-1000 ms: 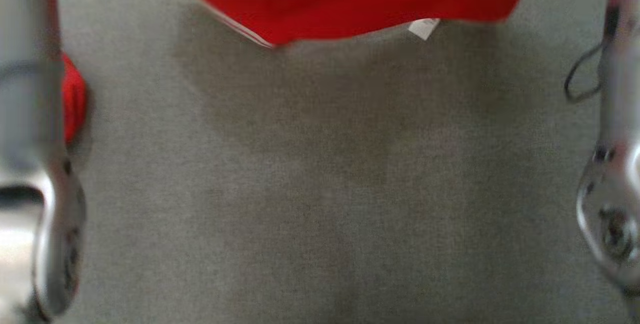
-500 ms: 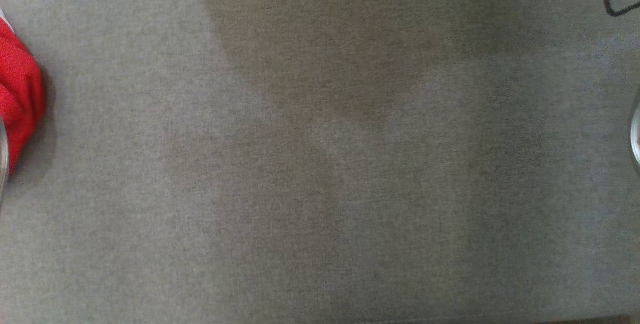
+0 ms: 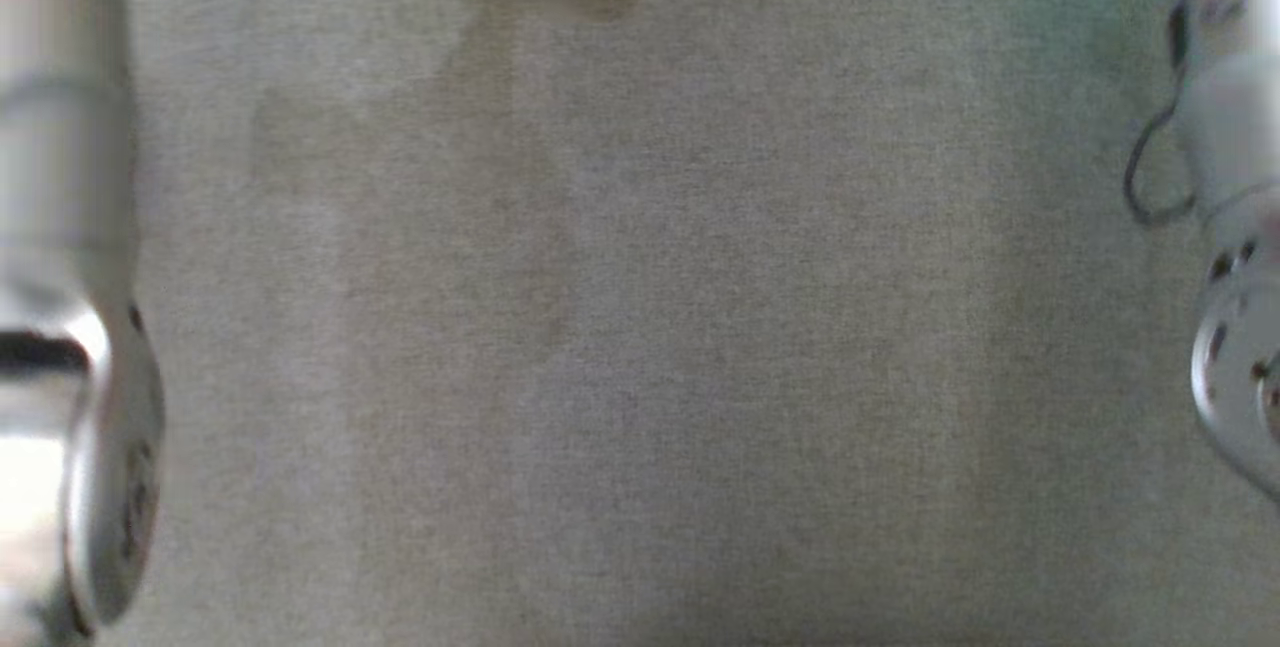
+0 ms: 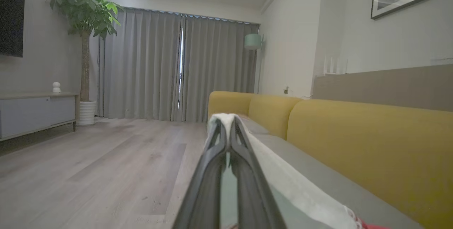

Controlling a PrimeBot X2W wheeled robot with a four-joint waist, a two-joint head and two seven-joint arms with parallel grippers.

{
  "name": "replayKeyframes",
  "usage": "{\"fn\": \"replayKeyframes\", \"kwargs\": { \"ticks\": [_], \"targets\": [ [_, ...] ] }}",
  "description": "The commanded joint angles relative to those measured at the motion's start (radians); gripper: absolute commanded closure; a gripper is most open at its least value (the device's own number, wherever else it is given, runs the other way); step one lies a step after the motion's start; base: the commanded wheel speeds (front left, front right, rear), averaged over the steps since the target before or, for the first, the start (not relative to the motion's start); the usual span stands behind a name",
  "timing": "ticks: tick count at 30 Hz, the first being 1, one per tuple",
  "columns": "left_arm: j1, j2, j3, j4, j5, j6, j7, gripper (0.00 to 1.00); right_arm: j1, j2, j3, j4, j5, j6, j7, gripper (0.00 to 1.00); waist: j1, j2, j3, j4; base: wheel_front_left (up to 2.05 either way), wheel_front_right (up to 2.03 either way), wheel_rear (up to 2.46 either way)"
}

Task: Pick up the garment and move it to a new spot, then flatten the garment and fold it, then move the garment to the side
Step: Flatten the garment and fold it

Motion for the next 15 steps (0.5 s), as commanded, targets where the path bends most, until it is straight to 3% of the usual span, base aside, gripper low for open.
{"fn": "replayKeyframes", "kwargs": {
  "ticks": [1,7,15],
  "targets": [
    [0.026,0.054,-0.014,-0.051,-0.019,-0.002,-0.001,1.00,0.007,0.010,0.021,-0.001,-0.010,0.007,-0.004,1.00,-0.0001,0.0001,-0.030,0.017,0.00,0.00,0.00],
    [0.286,0.105,-0.151,-0.071,-0.092,-0.002,-0.001,1.00,0.156,-0.008,0.120,0.105,0.006,0.007,0.060,1.00,-0.0001,0.0001,-0.135,0.041,0.00,0.00,0.00],
    [0.623,0.208,-0.319,-0.125,-0.215,-0.002,0.015,1.00,0.398,-0.014,0.301,0.128,0.127,0.007,0.168,1.00,-0.0001,0.0001,-0.303,0.055,0.00,0.00,0.00]
  ]
}}
